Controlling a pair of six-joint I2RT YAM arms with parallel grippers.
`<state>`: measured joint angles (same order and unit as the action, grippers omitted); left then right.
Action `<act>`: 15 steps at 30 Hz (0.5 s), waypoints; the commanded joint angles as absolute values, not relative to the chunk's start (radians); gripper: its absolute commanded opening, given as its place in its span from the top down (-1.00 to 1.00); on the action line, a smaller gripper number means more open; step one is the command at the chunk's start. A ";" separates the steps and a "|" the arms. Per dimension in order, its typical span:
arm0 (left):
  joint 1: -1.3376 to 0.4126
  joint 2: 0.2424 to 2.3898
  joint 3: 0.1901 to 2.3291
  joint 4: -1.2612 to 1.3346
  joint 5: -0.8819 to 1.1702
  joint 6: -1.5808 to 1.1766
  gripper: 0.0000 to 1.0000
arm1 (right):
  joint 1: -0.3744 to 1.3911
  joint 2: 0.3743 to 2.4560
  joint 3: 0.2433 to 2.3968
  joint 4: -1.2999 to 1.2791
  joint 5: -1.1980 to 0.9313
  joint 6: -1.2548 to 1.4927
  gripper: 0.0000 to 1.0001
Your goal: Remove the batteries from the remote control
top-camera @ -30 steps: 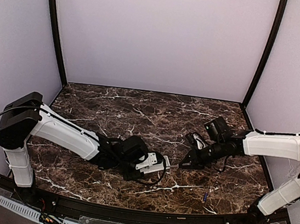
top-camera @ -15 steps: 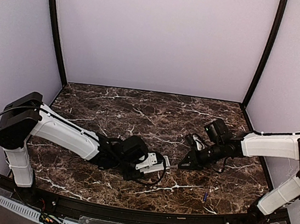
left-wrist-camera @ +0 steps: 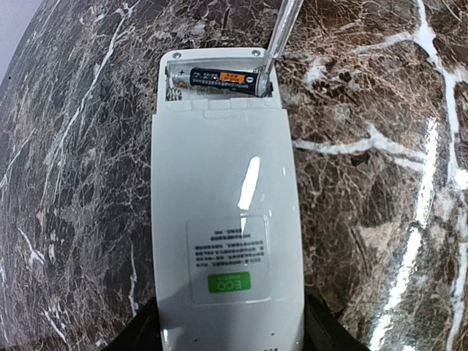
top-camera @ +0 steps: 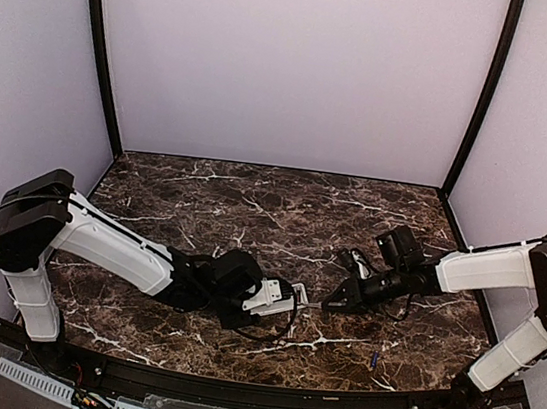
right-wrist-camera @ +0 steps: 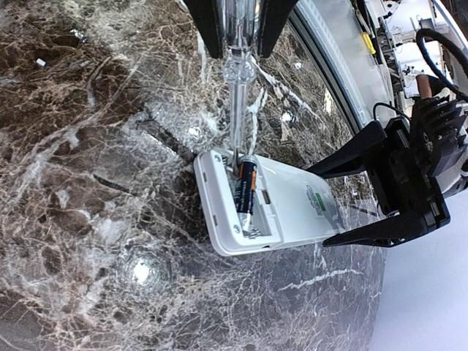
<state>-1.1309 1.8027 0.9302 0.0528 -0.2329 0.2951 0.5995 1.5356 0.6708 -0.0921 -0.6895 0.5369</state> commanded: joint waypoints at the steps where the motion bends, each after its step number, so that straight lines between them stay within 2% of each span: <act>1: -1.137 1.783 0.880 0.092 -0.213 0.320 0.99 | 0.576 1.535 0.626 -0.005 -0.730 0.556 1.00; 15: -1.137 1.793 0.872 0.108 -0.195 0.312 0.99 | 0.561 1.521 0.629 0.065 -0.724 0.569 1.00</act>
